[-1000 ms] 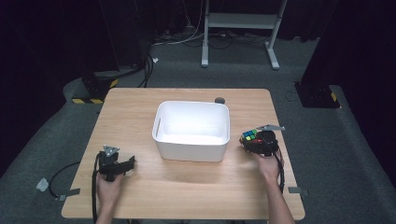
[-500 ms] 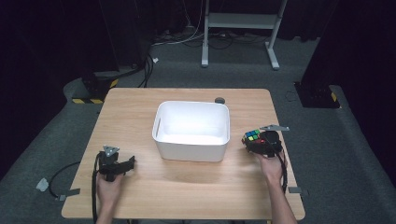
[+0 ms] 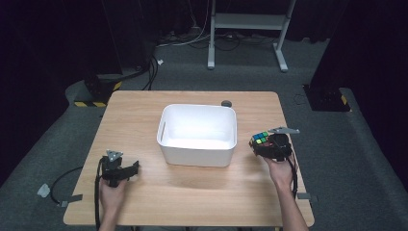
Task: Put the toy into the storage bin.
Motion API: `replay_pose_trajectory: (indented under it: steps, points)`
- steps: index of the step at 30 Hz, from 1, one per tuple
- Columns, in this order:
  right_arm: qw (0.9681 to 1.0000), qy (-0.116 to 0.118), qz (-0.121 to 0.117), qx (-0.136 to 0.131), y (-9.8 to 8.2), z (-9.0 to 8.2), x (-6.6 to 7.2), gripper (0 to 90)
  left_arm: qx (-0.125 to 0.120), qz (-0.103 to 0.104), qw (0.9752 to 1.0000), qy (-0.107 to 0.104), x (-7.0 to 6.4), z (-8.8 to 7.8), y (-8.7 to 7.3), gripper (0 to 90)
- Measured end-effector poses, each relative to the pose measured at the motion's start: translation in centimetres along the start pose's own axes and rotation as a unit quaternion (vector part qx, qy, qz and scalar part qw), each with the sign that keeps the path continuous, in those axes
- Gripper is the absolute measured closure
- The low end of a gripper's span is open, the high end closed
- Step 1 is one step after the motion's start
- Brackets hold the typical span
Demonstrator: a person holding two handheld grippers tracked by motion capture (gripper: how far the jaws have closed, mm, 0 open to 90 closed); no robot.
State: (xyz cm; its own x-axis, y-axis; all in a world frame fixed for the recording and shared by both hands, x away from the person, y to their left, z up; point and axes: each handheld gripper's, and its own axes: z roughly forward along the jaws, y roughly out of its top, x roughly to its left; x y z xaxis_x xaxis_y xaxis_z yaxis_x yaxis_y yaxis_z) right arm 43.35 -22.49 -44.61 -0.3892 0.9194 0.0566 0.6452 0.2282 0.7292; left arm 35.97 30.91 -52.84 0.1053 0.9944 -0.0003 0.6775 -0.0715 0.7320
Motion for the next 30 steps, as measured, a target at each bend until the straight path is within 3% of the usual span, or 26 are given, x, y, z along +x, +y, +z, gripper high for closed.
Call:
replay_pose_trajectory:
  steps: [30]
  points:
    - [0.9997, 0.009, -0.011, -0.018, 1.4, -2.4, 0.8, 33.8, 0.0, 0.0, 1.0, 0.0, 0.0, 0.0, 0.0, 17.5]
